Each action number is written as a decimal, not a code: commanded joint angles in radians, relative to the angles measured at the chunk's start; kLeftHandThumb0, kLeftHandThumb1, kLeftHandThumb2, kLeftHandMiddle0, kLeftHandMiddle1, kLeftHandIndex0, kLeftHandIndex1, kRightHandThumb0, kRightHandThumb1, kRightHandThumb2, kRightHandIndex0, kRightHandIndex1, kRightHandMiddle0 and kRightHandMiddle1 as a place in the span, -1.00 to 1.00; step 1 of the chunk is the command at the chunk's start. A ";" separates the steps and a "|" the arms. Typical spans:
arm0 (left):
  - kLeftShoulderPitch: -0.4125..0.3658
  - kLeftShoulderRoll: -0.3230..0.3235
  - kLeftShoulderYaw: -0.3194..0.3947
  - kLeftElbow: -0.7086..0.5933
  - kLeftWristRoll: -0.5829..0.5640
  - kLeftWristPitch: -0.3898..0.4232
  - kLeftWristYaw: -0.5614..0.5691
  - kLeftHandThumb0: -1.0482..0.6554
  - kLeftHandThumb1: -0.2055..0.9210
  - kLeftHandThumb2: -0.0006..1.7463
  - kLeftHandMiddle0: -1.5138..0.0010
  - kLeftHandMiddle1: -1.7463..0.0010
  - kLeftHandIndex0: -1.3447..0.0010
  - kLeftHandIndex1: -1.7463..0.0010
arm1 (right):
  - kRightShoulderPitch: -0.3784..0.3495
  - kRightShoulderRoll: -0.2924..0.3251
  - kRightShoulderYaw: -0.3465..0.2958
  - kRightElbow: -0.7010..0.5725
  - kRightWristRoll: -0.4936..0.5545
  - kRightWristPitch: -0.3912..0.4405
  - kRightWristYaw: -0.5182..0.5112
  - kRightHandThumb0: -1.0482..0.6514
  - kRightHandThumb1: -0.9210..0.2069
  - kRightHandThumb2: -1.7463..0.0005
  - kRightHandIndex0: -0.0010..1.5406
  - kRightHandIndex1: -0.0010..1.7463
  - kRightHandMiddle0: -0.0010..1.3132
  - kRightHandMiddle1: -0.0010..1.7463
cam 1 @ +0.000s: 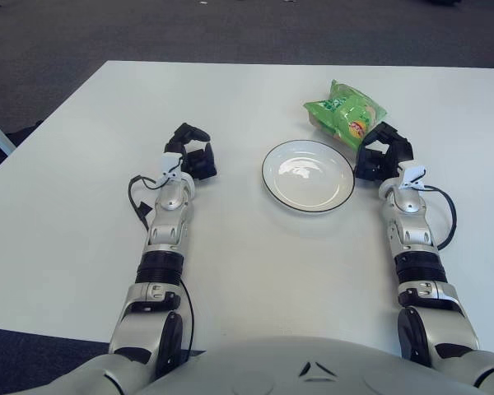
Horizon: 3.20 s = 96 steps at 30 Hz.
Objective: Put the snack into the plate.
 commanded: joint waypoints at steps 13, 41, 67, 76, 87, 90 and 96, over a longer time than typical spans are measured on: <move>0.141 -0.032 -0.006 0.063 -0.001 0.014 0.001 -0.36 -0.17 0.58 -0.76 -1.00 0.02 -1.00 | 0.102 0.028 0.002 0.039 -0.003 0.006 -0.008 -0.40 0.31 -0.70 0.78 1.00 0.11 1.00; 0.137 -0.032 -0.006 0.077 0.003 0.001 0.005 -0.35 -0.12 0.54 -0.78 -1.00 0.06 -1.00 | 0.110 0.034 -0.059 -0.070 0.079 0.101 0.004 -0.39 0.29 -0.68 0.76 1.00 0.10 1.00; 0.140 -0.030 -0.011 0.066 0.027 0.017 0.018 -0.34 -0.10 0.52 -0.75 -1.00 0.07 -1.00 | 0.067 -0.030 -0.100 -0.387 0.088 0.189 0.024 -0.40 0.31 -0.70 0.72 1.00 0.11 1.00; 0.139 -0.035 -0.012 0.081 0.023 -0.013 0.013 -0.34 -0.10 0.53 -0.74 -1.00 0.07 -1.00 | -0.003 -0.078 -0.075 -0.387 0.056 0.193 0.043 -0.41 0.37 -0.74 0.66 1.00 0.15 1.00; 0.140 -0.038 -0.013 0.077 0.020 -0.005 0.011 -0.35 -0.13 0.55 -0.76 -1.00 0.05 -1.00 | -0.163 -0.225 0.001 -0.250 -0.024 0.148 0.192 -0.36 0.21 -0.61 0.66 1.00 0.03 1.00; 0.141 -0.038 -0.013 0.076 0.019 -0.004 0.011 -0.35 -0.13 0.55 -0.76 -1.00 0.05 -1.00 | -0.211 -0.240 0.016 -0.188 -0.048 0.123 0.196 -0.34 0.14 -0.56 0.63 1.00 -0.02 1.00; 0.143 -0.037 -0.013 0.072 0.021 -0.002 0.012 -0.34 -0.11 0.54 -0.77 -1.00 0.06 -1.00 | -0.296 -0.264 0.039 -0.094 -0.094 0.069 0.186 -0.33 0.06 -0.49 0.55 1.00 -0.08 1.00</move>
